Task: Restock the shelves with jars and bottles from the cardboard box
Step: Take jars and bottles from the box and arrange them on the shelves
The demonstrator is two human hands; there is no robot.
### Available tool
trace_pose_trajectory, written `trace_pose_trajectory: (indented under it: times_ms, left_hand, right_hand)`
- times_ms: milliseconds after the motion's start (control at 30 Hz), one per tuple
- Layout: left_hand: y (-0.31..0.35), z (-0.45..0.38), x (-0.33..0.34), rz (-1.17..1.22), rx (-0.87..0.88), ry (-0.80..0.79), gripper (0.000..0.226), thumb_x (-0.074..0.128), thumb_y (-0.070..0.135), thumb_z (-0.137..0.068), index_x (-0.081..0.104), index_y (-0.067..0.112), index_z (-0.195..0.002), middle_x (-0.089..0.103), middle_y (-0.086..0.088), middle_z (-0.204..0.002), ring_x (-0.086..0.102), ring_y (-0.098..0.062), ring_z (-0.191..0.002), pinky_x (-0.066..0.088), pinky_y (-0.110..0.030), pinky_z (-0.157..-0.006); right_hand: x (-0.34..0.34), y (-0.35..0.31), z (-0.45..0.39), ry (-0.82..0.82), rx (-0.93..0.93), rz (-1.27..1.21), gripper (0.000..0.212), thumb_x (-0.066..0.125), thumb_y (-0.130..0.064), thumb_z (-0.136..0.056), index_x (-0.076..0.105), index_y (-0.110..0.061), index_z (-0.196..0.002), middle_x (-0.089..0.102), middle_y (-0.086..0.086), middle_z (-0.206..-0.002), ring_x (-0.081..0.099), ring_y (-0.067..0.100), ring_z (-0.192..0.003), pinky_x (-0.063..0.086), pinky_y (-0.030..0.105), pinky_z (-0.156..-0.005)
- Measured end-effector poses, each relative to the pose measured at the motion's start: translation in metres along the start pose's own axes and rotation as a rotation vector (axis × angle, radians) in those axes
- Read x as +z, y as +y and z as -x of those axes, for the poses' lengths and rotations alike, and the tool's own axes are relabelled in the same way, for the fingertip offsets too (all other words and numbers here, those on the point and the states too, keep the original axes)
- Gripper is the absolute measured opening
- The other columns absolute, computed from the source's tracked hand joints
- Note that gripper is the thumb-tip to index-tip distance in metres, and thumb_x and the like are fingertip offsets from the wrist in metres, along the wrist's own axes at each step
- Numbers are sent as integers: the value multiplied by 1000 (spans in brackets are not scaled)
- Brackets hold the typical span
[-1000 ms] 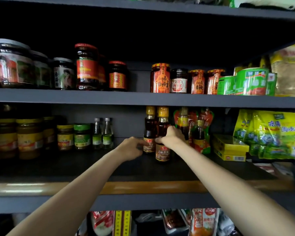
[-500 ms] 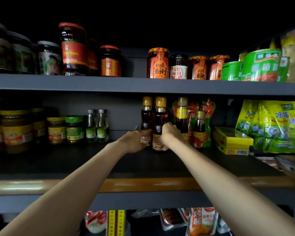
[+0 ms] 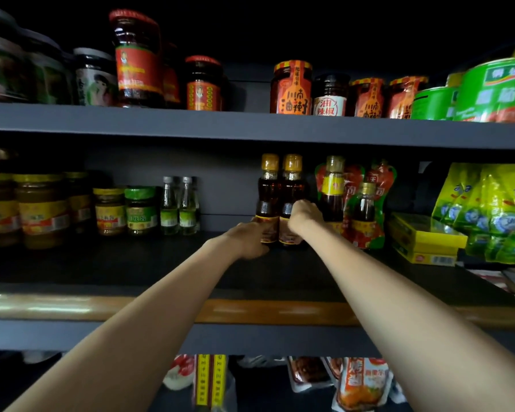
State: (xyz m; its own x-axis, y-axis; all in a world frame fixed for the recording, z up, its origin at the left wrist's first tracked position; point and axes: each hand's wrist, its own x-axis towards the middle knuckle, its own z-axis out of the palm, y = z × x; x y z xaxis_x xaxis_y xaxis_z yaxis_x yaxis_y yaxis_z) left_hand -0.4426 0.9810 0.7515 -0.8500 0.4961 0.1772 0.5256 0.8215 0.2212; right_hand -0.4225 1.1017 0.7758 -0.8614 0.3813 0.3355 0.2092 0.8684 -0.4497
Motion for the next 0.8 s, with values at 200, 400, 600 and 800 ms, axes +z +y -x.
trace_pose_trajectory:
  times_ms: [200, 400, 600, 800]
  left_hand:
    - [7, 34, -22, 18, -82, 305, 40, 50, 18, -87, 55, 22, -127, 58, -11, -126, 55, -32, -115, 45, -36, -89]
    - [-52, 144, -49, 76, -43, 886, 25, 50, 14, -85, 67, 17, -103, 68, -5, -99, 61, -26, -95, 42, -30, -73]
    - [-207, 298, -59, 296, -355, 1215, 24, 43, 12, -79, 66, 12, -85, 65, 2, -83, 60, -21, -82, 45, -32, -71]
    - [-396, 477, -19, 290, -882, 1161, 20, 48, 1, -83, 66, 7, -91, 66, -10, -91, 59, -27, -88, 34, -27, -71]
  right_hand:
    - [-30, -17, 44, 72, -143, -71, 21, 48, 0, -89, 64, 0, -102, 63, 18, -105, 60, 33, -100, 41, 26, -70]
    - [-5, -104, 120, 207, -591, -433, 17, 54, -5, -86, 69, -8, -80, 70, 7, -75, 68, 22, -69, 57, 38, -66]
    - [83, -256, 233, 116, -998, -780, 15, 50, -14, -87, 62, -7, -81, 65, 3, -58, 60, 18, -47, 50, 37, -48]
    - [223, -421, 369, -371, -1194, -636, 12, 55, -14, -82, 65, -8, -78, 68, 8, -64, 65, 25, -57, 52, 42, -59]
